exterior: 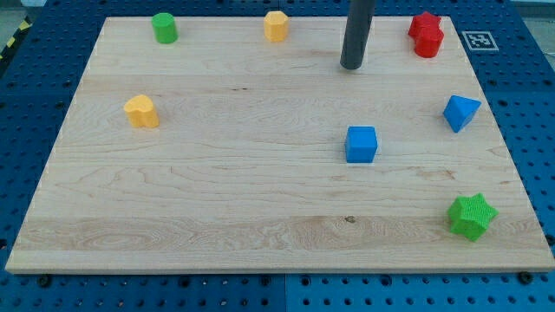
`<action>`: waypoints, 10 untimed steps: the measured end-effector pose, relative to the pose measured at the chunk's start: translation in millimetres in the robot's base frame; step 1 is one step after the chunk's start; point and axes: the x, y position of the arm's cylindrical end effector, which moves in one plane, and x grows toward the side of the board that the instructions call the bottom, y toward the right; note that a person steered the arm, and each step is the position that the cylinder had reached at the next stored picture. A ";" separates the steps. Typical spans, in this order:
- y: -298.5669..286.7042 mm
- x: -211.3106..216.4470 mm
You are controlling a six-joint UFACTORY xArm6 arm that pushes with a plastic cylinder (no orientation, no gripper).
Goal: Push yellow hexagon towards center
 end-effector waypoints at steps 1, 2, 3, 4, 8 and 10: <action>-5.6 -50.9; -12.7 -79.5; -42.3 -94.5; -95.7 -109.7; -138.3 -83.3; -138.3 -37.5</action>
